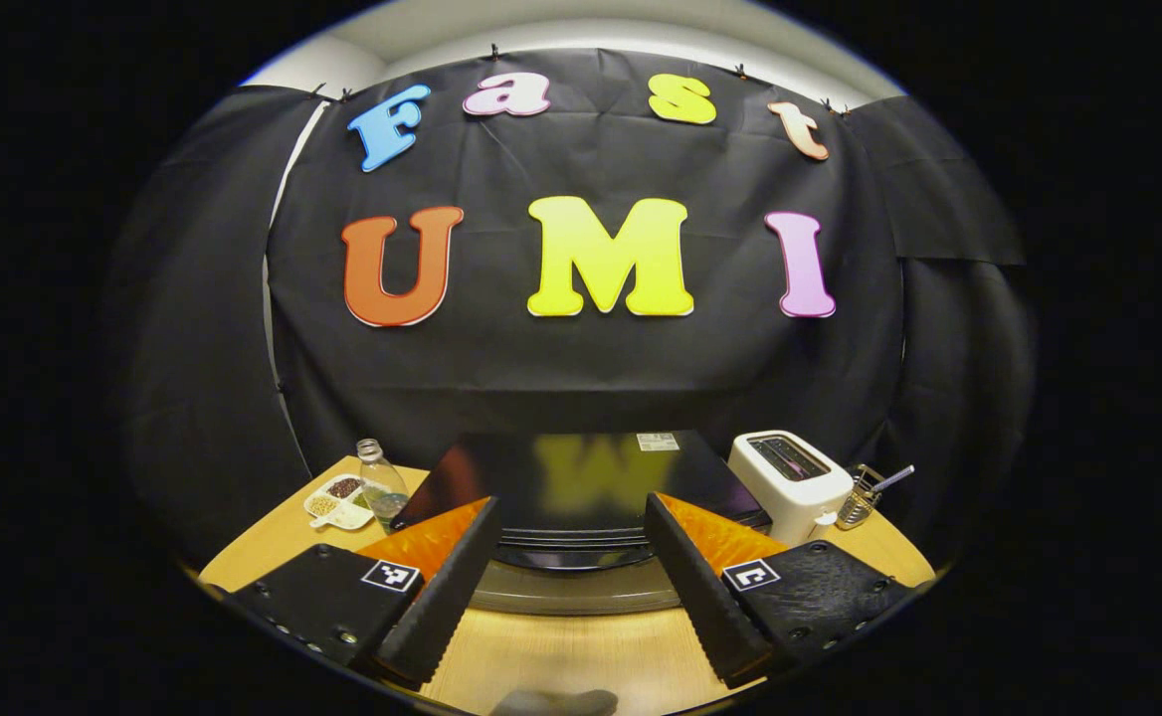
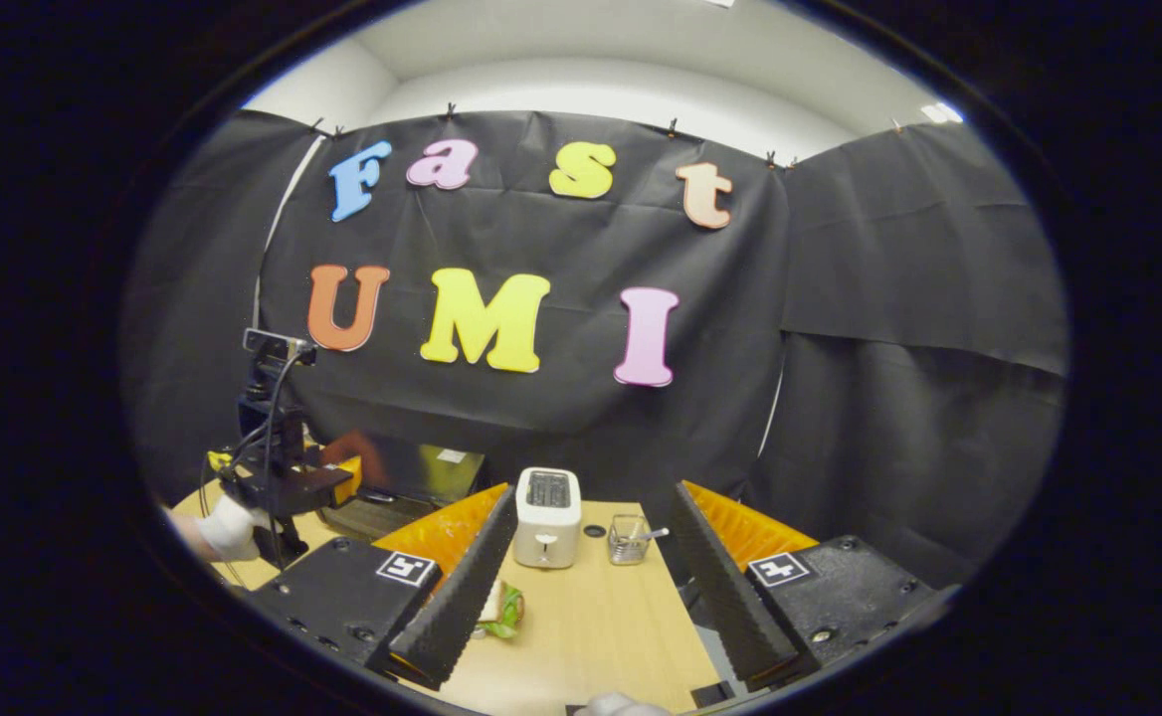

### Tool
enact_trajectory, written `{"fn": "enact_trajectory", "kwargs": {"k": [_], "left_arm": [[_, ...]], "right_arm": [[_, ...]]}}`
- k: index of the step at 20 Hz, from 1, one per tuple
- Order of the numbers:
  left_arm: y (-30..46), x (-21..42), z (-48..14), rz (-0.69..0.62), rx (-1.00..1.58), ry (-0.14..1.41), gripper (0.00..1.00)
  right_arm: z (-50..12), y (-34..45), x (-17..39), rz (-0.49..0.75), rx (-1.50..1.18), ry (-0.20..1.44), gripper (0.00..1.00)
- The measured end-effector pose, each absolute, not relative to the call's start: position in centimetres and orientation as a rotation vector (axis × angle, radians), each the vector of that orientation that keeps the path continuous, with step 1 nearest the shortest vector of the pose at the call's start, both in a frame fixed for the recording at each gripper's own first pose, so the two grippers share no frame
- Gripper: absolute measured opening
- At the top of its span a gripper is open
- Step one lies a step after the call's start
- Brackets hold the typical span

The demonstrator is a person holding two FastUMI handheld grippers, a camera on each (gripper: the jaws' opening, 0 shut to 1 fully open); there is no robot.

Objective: Open the electric oven with the left hand, put the food in, and close the electric oven.

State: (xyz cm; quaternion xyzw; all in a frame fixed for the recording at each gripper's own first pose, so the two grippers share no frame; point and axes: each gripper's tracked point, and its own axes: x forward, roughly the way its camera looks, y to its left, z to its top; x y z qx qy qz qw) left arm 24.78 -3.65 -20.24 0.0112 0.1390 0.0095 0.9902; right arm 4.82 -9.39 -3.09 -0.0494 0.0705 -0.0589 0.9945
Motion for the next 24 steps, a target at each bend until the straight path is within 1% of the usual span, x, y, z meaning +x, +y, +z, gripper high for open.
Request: {"fn": "enact_trajectory", "kwargs": {"k": [6,7,8,9,10,11,24], "left_arm": [[-2.7,27.1,-27.2,0.059,0.041,0.431,0.96],[-2.6,27.5,-26.5,0.046,0.052,0.387,0.99],[-2.6,27.6,-26.5,0.042,0.056,0.402,0.92],[-2.6,27.1,-26.8,0.045,0.043,0.404,0.90],[-2.6,27.3,-26.7,0.043,0.045,0.395,1.00],[-2.6,26.8,-27.0,0.044,0.045,0.411,0.98],[-2.8,22.2,-28.0,0.023,0.054,0.425,0.99]], "right_arm": [[-4.5,-10.9,4.9,-0.154,-0.095,0.180,0.99],[-4.6,-11.1,4.9,-0.161,-0.096,0.183,0.99],[-4.9,-11.2,4.9,-0.163,-0.093,0.188,0.99],[-5.3,-11.1,4.9,-0.162,-0.085,0.196,0.99],[-5.4,-11.0,5.0,-0.160,-0.075,0.199,0.99],[-5.7,-10.9,5.0,-0.157,-0.068,0.204,0.99],[-6.7,-9.2,4.0,-0.118,-0.061,0.218,0.99]]}}
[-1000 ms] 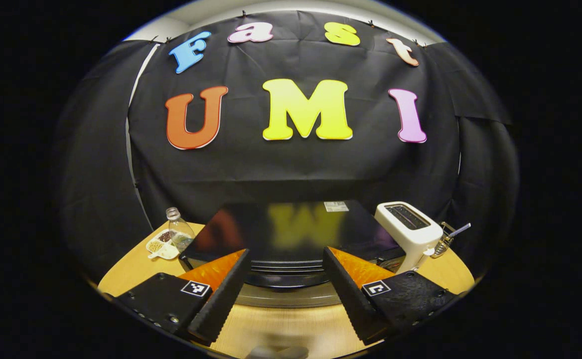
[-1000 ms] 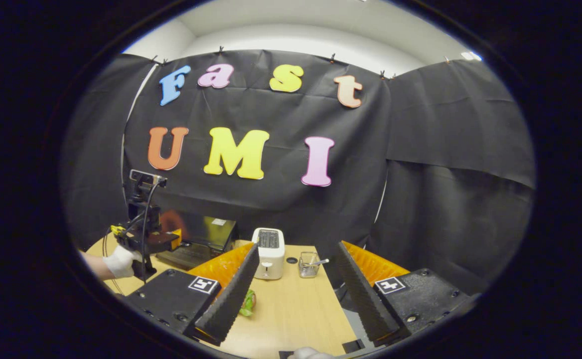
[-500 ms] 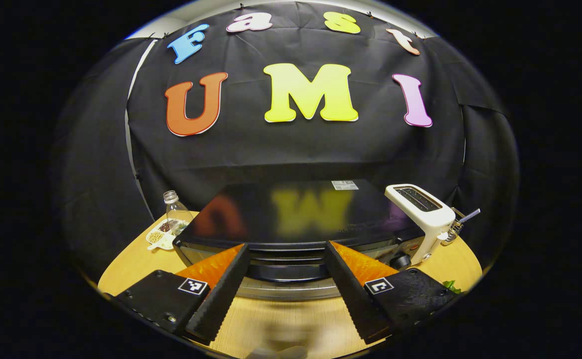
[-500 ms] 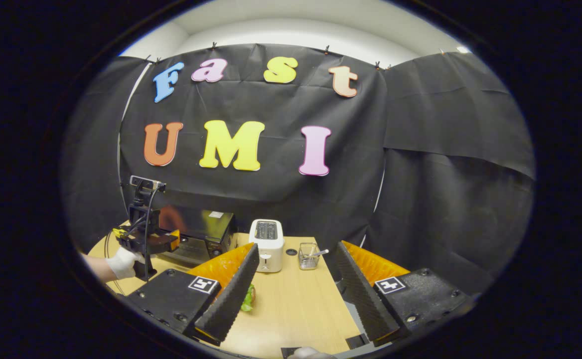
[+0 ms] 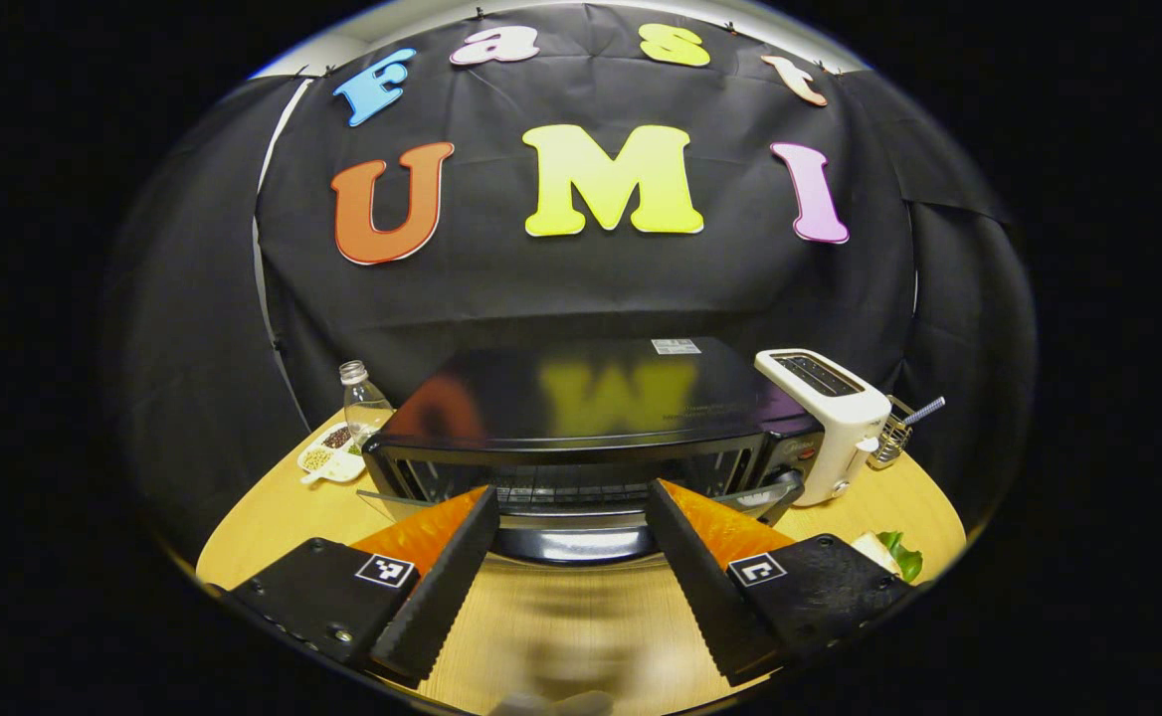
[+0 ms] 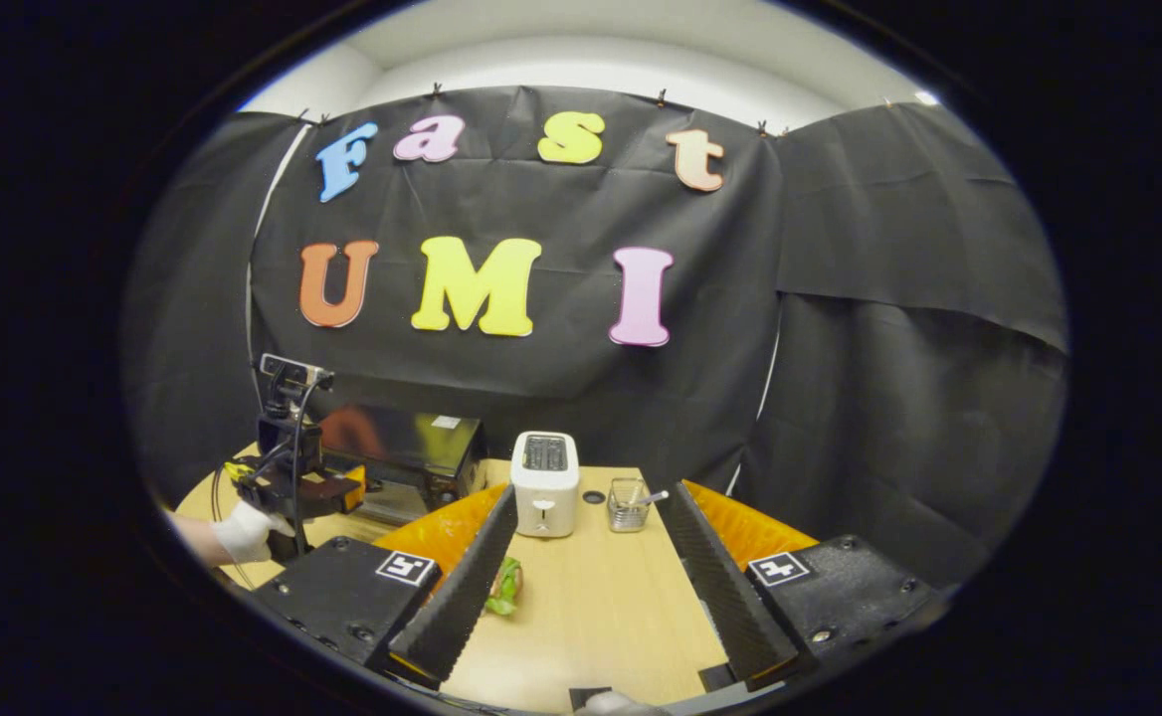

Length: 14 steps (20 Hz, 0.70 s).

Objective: Open the electric oven with the left hand, put the food in, and close the electric oven.

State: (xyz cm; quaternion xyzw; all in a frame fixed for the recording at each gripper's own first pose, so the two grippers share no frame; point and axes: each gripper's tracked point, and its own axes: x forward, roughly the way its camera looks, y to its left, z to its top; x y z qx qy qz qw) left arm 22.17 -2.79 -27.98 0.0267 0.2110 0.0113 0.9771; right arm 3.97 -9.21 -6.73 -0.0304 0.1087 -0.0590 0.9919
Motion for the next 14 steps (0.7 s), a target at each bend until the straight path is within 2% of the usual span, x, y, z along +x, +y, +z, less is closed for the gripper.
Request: {"fn": "enact_trajectory", "kwargs": {"k": [14], "left_arm": [[-3.2,15.1,-32.3,0.001,0.041,0.534,0.99]], "right_arm": [[-9.2,-8.1,2.0,-0.094,-0.035,0.265,0.99]]}}
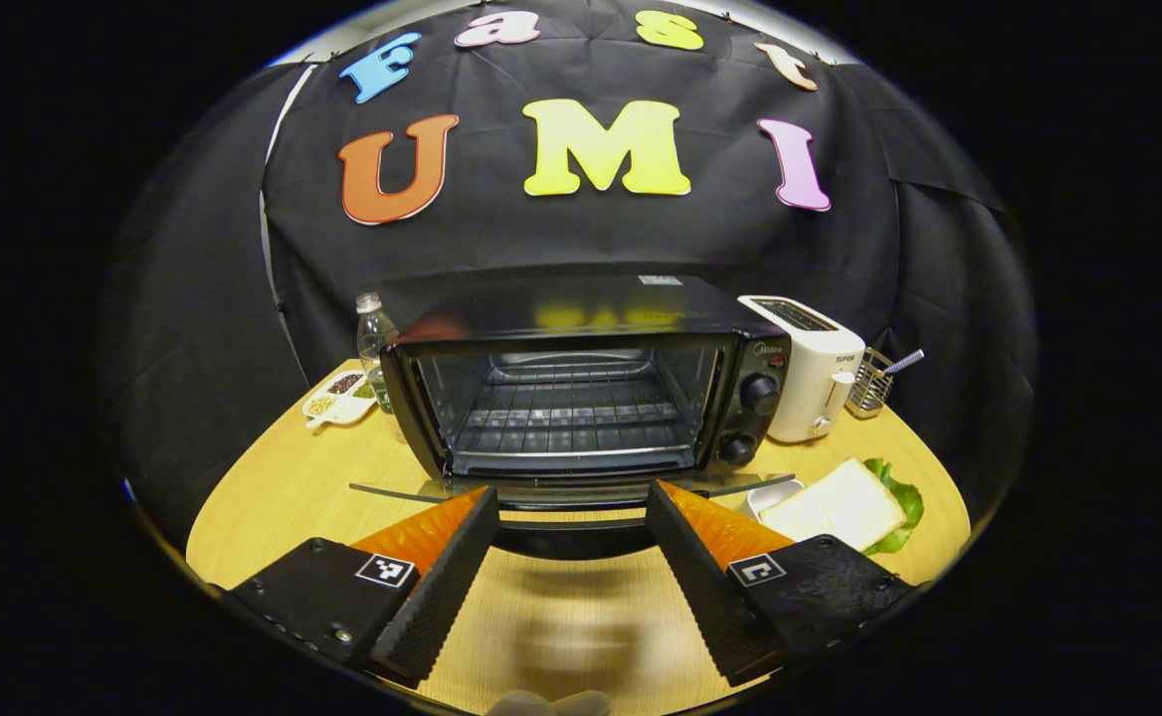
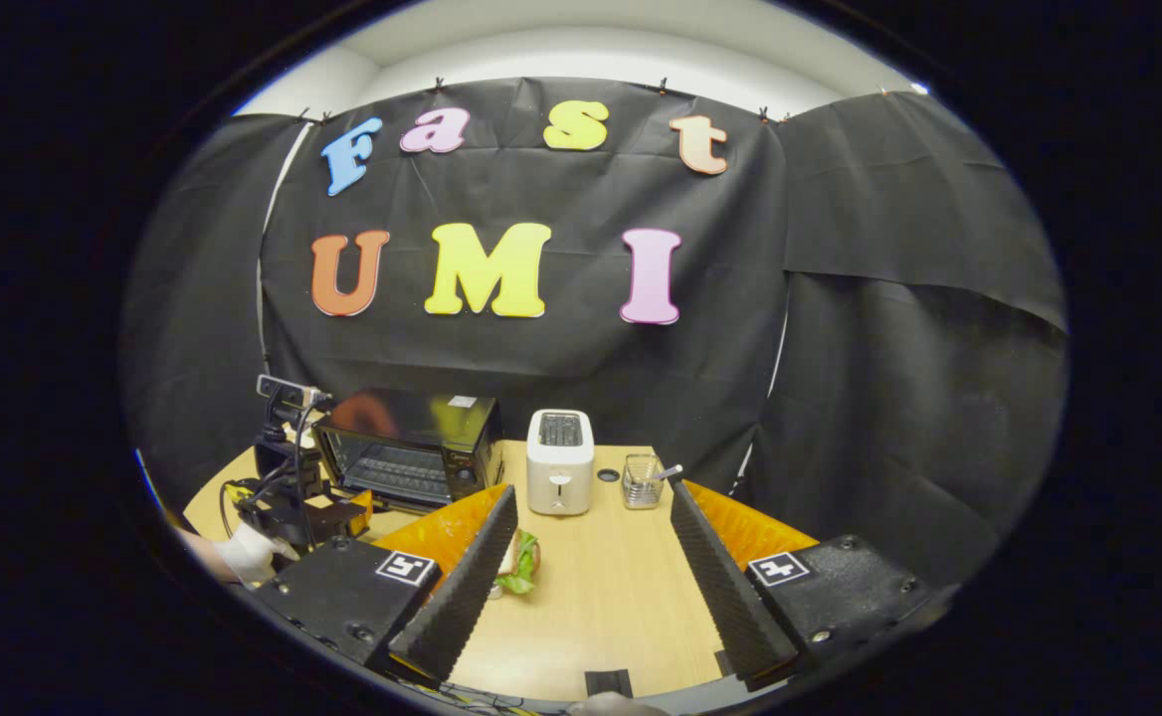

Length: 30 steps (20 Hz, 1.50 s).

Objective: Open the electric oven with the left hand, put the food in, and close the electric oven.

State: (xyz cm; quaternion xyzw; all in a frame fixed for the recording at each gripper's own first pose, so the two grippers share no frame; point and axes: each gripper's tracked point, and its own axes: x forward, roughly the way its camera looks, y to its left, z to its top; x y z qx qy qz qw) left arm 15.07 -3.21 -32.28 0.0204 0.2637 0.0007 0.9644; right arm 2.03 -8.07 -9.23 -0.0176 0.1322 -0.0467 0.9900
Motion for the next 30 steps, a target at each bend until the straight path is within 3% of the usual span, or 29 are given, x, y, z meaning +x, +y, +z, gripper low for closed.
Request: {"fn": "enact_trajectory", "kwargs": {"k": [12,13,14,22,23,24,26,30], "left_arm": [[-3.4,10.9,-38.8,-0.007,0.013,0.730,0.97],[-3.5,10.5,-39.6,-0.004,0.002,0.758,0.84],[-3.6,10.4,-40.2,0.001,-0.015,0.777,0.95],[-3.5,9.6,-42.3,-0.003,-0.017,0.851,0.96],[-3.7,9.7,-42.0,-0.018,-0.020,0.836,1.00],[-3.9,9.4,-41.5,-0.033,-0.028,0.831,0.95],[-3.7,8.7,-40.0,-0.032,-0.046,0.806,0.95],[-3.6,6.9,-34.6,0.010,-0.104,0.708,0.95]], "right_arm": [[-10.9,-8.8,1.5,-0.108,-0.020,0.298,0.99],[-11.2,-8.9,1.4,-0.110,-0.020,0.301,0.99],[-11.3,-8.9,1.4,-0.112,-0.023,0.304,0.99],[-15.1,-10.2,2.1,-0.114,0.000,0.377,0.99],[-15.9,-10.2,2.5,-0.103,0.006,0.385,0.99],[-16.7,-10.2,3.0,-0.089,0.013,0.395,0.99],[-19.1,-10.0,4.4,-0.042,0.035,0.432,1.00],[-26.5,-8.4,7.9,0.134,0.159,0.568,0.99]]}}
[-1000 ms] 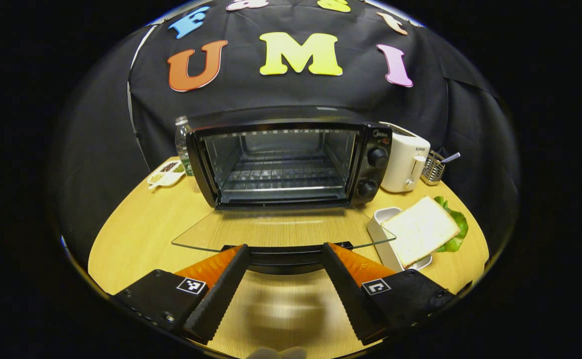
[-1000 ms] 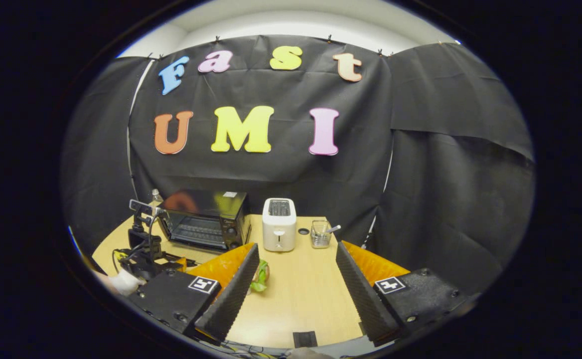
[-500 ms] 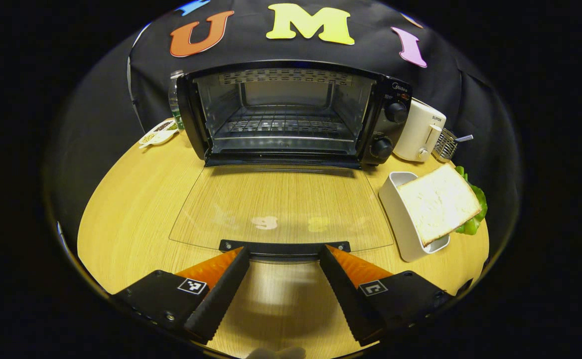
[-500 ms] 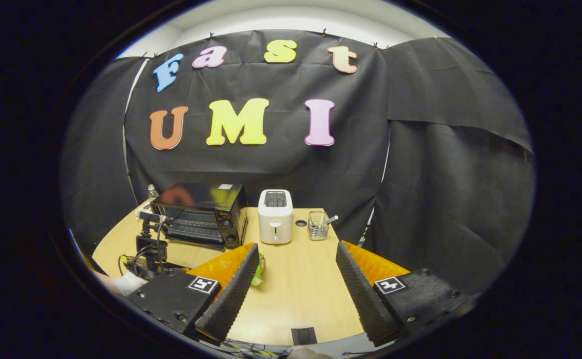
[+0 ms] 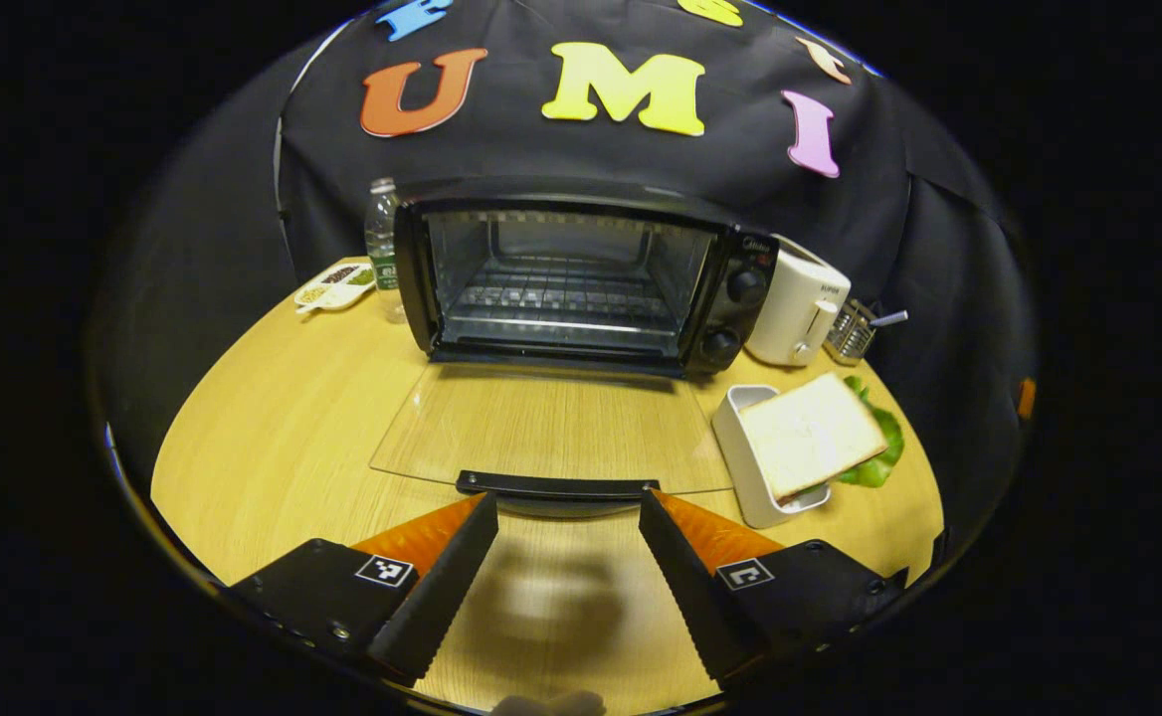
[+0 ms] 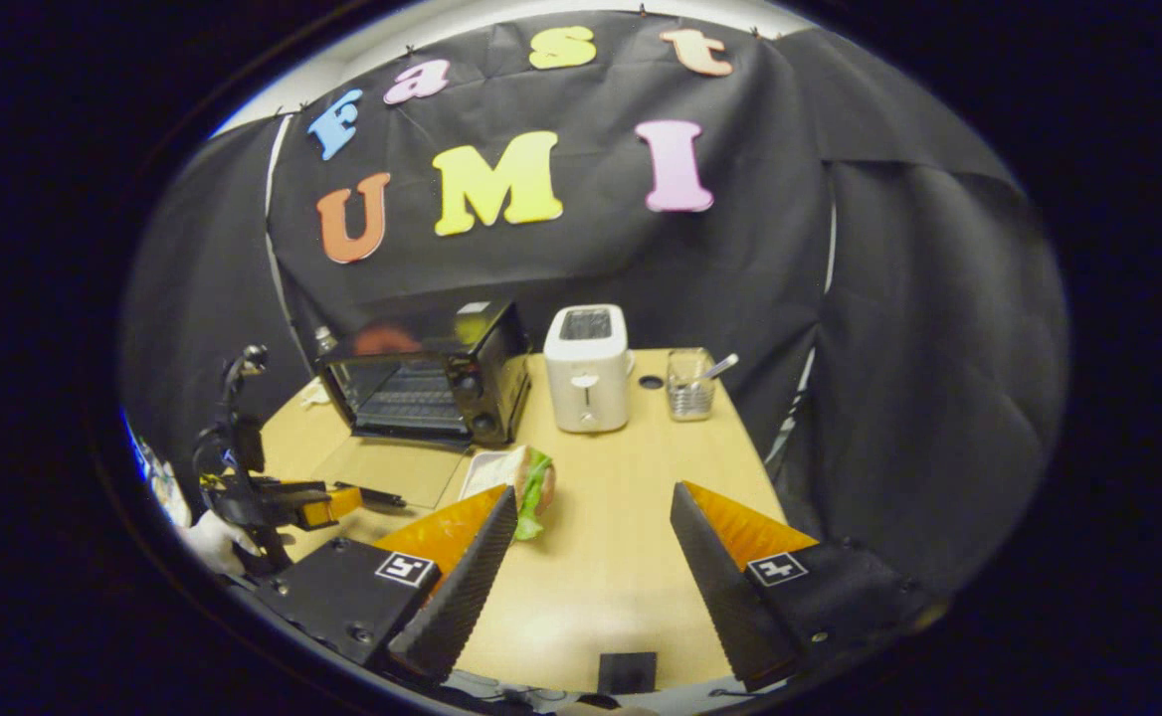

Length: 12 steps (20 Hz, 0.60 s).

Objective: Open the electric oven with the left hand, put the food in, and close the electric oven.

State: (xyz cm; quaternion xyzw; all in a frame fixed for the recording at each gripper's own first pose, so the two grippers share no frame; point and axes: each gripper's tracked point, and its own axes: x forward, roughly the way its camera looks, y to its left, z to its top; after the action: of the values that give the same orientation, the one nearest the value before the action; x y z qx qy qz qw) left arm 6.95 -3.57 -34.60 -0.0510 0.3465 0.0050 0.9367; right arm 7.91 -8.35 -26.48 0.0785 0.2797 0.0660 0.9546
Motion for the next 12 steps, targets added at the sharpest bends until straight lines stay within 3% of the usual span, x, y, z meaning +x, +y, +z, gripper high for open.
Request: {"fn": "enact_trajectory", "kwargs": {"k": [3,4,5,6,7,9,10,12], "left_arm": [[-2.8,5.9,-29.0,0.067,-0.110,0.619,0.95],[-2.6,5.5,-27.0,0.086,-0.100,0.585,0.95],[-2.6,5.3,-24.8,0.097,-0.095,0.549,0.94],[-2.7,5.0,-22.6,0.107,-0.092,0.512,0.95],[-2.8,4.5,-20.3,0.118,-0.085,0.472,0.95],[-2.7,3.7,-16.5,0.147,-0.046,0.413,0.94],[-2.6,3.3,-15.0,0.162,-0.027,0.399,0.94],[-2.9,2.9,-12.3,0.185,0.004,0.363,0.94]], "right_arm": [[-31.6,-7.3,10.5,0.234,0.290,0.689,0.89],[-33.0,-7.0,11.4,0.269,0.325,0.718,0.98],[-33.9,-6.4,12.3,0.306,0.360,0.743,0.97],[-34.3,-5.6,13.5,0.351,0.389,0.763,0.88],[-34.7,-4.6,14.6,0.400,0.419,0.781,0.96],[-35.3,-2.8,16.0,0.486,0.450,0.808,0.96],[-35.3,-2.1,16.9,0.514,0.464,0.814,0.86],[-35.6,-0.8,18.1,0.560,0.480,0.830,0.85]]}}
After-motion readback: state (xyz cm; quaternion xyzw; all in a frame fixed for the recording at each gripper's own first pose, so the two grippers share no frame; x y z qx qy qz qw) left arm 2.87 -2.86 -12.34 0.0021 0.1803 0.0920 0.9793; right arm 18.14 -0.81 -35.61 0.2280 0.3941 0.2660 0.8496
